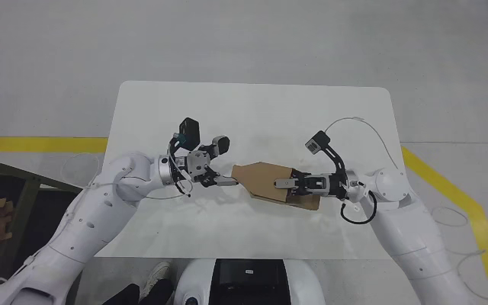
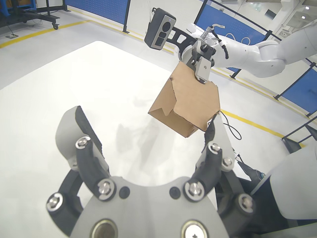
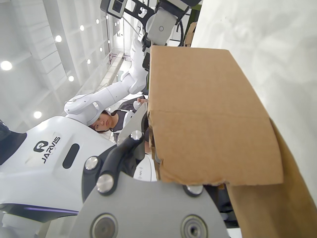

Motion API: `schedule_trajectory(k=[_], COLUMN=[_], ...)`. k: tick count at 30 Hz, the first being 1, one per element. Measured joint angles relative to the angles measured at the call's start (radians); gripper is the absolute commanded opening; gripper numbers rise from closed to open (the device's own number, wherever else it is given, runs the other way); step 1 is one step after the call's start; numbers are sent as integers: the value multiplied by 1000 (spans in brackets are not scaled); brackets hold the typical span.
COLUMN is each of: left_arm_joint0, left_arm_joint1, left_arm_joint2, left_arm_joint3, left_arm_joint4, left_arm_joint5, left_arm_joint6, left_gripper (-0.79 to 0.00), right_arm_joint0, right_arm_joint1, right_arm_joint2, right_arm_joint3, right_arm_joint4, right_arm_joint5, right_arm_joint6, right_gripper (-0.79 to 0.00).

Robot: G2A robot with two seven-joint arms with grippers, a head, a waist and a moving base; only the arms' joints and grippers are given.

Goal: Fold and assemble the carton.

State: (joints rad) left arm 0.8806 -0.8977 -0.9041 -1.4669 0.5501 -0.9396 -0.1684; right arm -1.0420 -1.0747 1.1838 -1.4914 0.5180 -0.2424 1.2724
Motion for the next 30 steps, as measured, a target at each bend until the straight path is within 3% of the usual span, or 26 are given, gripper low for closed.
schedule_trajectory(k=[19, 30], left_arm_joint0=[-34, -34], left_arm_joint1=[-23, -24], left_arm_joint2=[24, 11], left_arm_joint3=[79, 44], left_arm_joint4=[-252, -299], left_arm_joint5=[-18, -26], left_arm_joint6=[-146, -228], left_gripper=[0, 0], right_arm_joint0=[-9, -20], right_arm_joint1=[6, 13], right_arm_joint2=[-1, 10], right_arm_joint3=[-32, -45], right_arm_joint4=[-53, -147], right_arm_joint5=[-19, 7], right_arm_joint6=[-28, -107], right_gripper=[-785, -785])
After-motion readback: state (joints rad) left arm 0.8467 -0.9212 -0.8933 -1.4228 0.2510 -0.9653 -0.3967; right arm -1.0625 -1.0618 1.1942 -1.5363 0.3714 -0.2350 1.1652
